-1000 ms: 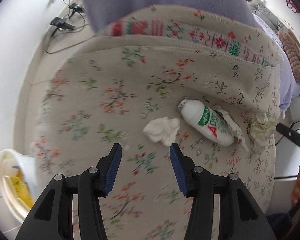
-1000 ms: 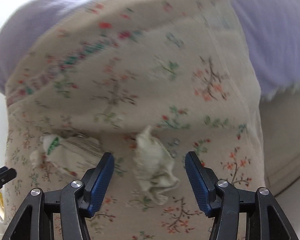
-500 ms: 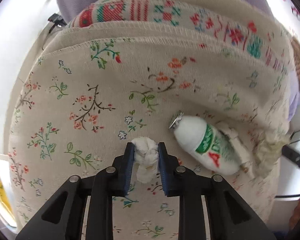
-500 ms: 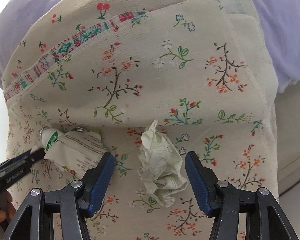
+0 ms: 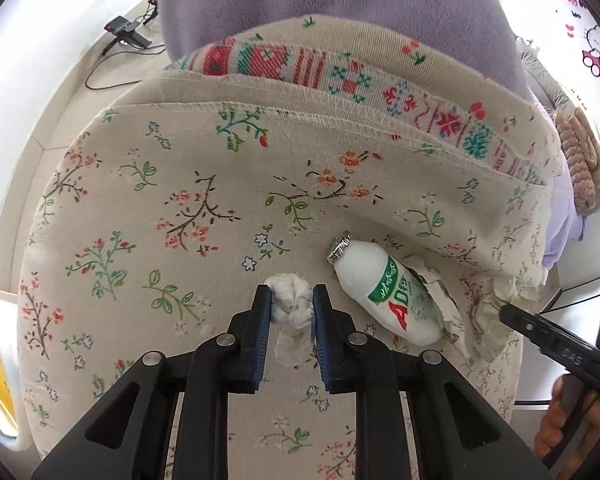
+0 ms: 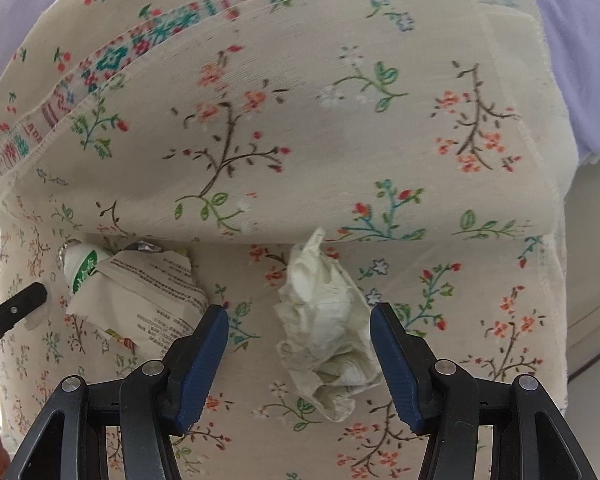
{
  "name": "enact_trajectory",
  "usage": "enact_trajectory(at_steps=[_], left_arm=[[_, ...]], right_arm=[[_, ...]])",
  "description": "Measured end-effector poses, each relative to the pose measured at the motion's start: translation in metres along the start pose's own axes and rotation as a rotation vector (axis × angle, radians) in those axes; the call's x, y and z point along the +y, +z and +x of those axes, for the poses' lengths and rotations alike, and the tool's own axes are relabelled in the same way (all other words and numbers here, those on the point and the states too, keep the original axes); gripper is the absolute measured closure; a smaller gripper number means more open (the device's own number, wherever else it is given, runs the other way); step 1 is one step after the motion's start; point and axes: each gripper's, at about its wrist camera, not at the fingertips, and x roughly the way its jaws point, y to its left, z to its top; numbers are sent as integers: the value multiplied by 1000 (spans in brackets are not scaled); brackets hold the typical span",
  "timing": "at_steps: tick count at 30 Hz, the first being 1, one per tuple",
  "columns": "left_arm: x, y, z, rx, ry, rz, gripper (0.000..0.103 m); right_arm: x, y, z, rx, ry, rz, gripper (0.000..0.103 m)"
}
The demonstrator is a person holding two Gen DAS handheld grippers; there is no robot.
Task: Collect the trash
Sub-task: 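Grasp the crumpled white tissue with the right tool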
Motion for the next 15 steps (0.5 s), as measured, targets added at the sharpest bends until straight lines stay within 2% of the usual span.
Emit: enact_trajectory(at_steps=[8, 9, 11, 12, 15], left_arm=[[13, 2, -30, -6, -10, -31, 81], [17, 1, -34, -8, -11, -38, 81], [23, 0, -44, -18, -25, -58, 81], [24, -1, -47, -25, -31, -64, 81], [33, -2, -66, -52, -41, -67, 81]], right_arm=[[0, 1, 24, 45, -43, 17, 41], [3, 1, 28, 53, -38, 3, 70], [6, 1, 21, 13, -48, -13, 75], [7, 1, 13, -16, -39, -9, 85], [10, 0, -21, -120, 61, 20, 86]])
